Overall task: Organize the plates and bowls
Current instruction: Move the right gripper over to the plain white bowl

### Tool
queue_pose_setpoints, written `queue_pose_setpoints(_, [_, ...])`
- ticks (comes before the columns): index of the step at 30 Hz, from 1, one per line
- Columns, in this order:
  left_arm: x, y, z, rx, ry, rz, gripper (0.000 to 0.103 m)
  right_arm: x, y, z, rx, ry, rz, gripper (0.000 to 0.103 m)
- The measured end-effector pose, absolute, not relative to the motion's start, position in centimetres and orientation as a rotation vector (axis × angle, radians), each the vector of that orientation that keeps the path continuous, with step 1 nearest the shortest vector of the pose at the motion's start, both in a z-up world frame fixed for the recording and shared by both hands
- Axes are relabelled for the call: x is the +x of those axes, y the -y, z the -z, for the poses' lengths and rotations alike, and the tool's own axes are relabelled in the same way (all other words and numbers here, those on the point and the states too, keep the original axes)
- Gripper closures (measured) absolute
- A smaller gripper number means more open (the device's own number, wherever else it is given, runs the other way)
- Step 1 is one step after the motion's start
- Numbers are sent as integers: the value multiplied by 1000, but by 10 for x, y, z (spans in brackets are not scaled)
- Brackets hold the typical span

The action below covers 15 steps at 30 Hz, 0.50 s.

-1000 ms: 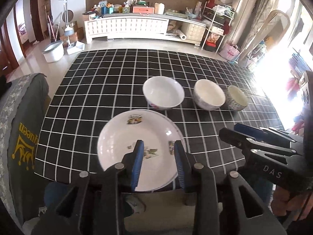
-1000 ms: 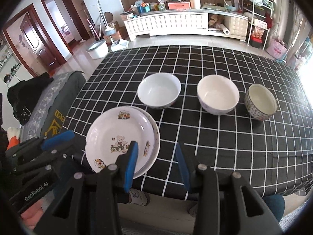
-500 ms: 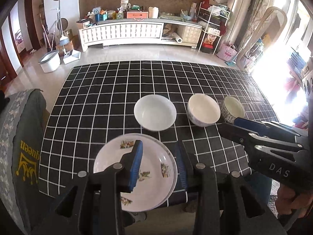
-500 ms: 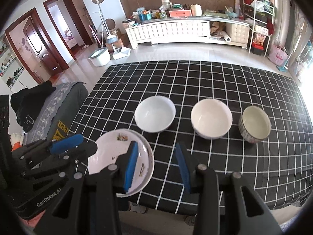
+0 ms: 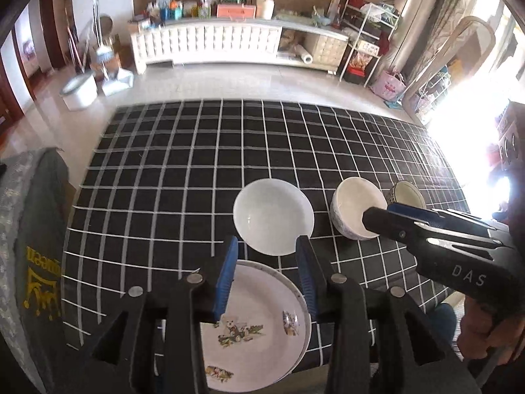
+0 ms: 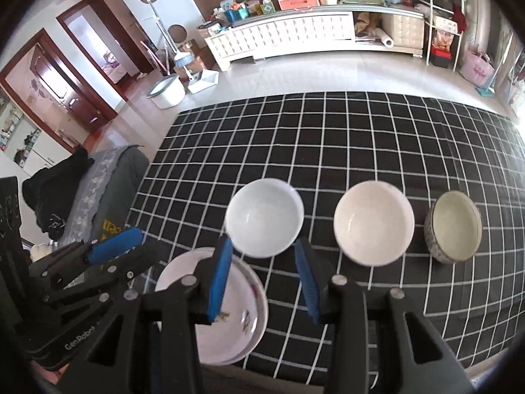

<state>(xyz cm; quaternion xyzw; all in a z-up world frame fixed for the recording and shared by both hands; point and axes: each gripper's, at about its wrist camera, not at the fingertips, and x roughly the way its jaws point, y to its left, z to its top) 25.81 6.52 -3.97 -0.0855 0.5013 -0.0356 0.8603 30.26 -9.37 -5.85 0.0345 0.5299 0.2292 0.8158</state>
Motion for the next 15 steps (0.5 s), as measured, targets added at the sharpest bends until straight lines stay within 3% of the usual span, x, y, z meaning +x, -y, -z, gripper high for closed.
queue_pose_setpoints(15, [343,-99,122,-386,-1289,93,69,369,77,134,137,-1337,-448,58])
